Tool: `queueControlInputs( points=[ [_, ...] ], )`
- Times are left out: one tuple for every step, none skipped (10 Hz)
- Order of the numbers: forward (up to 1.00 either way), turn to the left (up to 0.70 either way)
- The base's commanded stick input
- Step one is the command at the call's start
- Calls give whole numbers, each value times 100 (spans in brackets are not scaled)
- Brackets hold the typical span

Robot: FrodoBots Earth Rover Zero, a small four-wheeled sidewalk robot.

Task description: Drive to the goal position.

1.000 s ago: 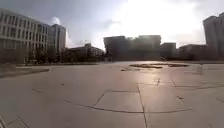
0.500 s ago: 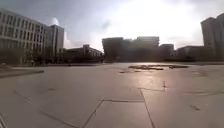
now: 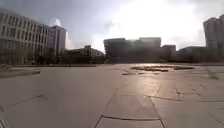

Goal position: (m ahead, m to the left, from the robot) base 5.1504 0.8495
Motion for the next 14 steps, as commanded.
queueControlInputs(
  points=[
    [100, 3],
    [100, 3],
    [100, 3],
    [100, 3],
    [100, 3],
    [100, 3],
    [100, 3],
    [100, 3],
    [100, 3],
    [100, 3],
    [100, 3],
    [100, 3],
    [100, 3],
    [100, 3]
  ],
)
